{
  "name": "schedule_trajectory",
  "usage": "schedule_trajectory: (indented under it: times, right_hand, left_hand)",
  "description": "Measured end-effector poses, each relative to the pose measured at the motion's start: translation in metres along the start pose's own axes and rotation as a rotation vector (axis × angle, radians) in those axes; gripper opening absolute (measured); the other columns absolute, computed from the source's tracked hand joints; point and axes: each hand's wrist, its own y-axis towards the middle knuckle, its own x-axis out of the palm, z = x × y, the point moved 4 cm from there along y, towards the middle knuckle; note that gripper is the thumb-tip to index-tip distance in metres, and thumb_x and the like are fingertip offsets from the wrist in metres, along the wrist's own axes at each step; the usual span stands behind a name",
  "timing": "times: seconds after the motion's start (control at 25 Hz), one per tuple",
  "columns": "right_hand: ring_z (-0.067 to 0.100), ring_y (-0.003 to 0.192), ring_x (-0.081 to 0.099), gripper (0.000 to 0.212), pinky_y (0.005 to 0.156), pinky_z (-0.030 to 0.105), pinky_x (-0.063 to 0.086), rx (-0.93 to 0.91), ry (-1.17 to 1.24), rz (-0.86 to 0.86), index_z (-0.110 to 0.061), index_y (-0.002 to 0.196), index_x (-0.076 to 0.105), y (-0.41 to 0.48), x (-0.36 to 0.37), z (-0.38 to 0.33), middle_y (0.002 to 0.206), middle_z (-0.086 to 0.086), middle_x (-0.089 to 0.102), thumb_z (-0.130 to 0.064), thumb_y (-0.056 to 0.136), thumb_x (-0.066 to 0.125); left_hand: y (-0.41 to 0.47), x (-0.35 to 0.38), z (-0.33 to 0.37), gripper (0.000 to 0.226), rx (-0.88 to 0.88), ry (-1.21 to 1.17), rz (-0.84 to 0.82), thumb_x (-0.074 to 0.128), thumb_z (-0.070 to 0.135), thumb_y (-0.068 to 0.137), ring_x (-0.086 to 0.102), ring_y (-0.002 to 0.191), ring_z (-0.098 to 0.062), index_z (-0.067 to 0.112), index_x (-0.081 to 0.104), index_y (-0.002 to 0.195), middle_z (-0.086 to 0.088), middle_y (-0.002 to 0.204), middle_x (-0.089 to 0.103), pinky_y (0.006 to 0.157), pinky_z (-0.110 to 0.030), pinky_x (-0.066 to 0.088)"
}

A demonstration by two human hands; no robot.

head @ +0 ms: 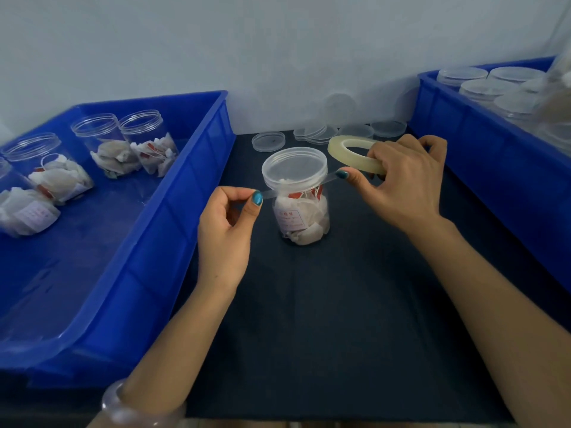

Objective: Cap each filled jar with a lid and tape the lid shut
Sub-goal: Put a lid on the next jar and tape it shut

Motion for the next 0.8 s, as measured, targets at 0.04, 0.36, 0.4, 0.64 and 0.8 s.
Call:
schedule_trajectory:
  times: [0.04, 0.36, 0.4, 0.64, 0.8]
  right_hand:
    - [0.017, 0.073, 0.041, 0.068, 0.085, 0.042, 0.029, 0.002, 0.007, 0.0, -0.019, 0.069, 0.053, 0.0, 0.0, 0.0, 0.066, -0.005, 0.048, -0.079, 0.088, 0.028]
    - [0.017, 0.073, 0.043, 0.066, 0.084, 0.04, 0.027, 0.003, 0.033, -0.022, -0.019, 0.07, 0.051, 0.0, -0.001, -0.004, 0.066, -0.006, 0.047, -0.08, 0.087, 0.029]
    - [0.017, 0.073, 0.043, 0.066, 0.083, 0.04, 0.026, 0.003, 0.033, -0.024, -0.019, 0.07, 0.051, 0.0, 0.0, -0.005, 0.066, -0.006, 0.047, -0.08, 0.086, 0.029]
    - [0.018, 0.073, 0.045, 0.071, 0.085, 0.041, 0.028, 0.001, 0.01, -0.051, -0.019, 0.071, 0.053, 0.0, 0.002, -0.006, 0.066, -0.005, 0.048, -0.083, 0.085, 0.025]
    - [0.018, 0.071, 0.046, 0.071, 0.084, 0.041, 0.028, 0.005, 0.006, -0.08, -0.02, 0.07, 0.053, -0.001, 0.003, -0.006, 0.065, -0.006, 0.049, -0.082, 0.086, 0.022]
  left_hand:
    - [0.002, 0.002, 0.0, 0.009, 0.007, -0.017, -0.012, 0.064, 0.022, 0.095, 0.056, 0.08, 0.007, 0.031, 0.061, 0.093, 0.015, 0.089, 0.063, 0.075, -0.011, 0.046]
    - [0.007, 0.014, 0.001, 0.027, -0.009, -0.243, -0.102, 0.043, 0.034, 0.096, 0.062, 0.107, -0.011, 0.015, 0.06, 0.103, 0.002, 0.113, 0.065, 0.098, -0.031, 0.05]
    - [0.007, 0.014, 0.0, 0.035, -0.012, -0.275, -0.106, 0.041, 0.04, 0.095, 0.062, 0.111, -0.013, 0.013, 0.06, 0.107, -0.002, 0.118, 0.064, 0.099, -0.032, 0.05]
    - [0.014, 0.033, 0.002, 0.086, 0.086, -0.104, -0.303, 0.074, 0.06, 0.074, 0.052, 0.126, 0.0, 0.024, 0.039, 0.143, 0.017, 0.136, 0.053, 0.106, -0.026, 0.045]
    - [0.025, 0.038, -0.008, 0.072, 0.083, -0.156, -0.33, 0.075, 0.049, 0.072, 0.055, 0.124, 0.001, 0.032, 0.047, 0.137, 0.018, 0.133, 0.058, 0.099, -0.023, 0.05]
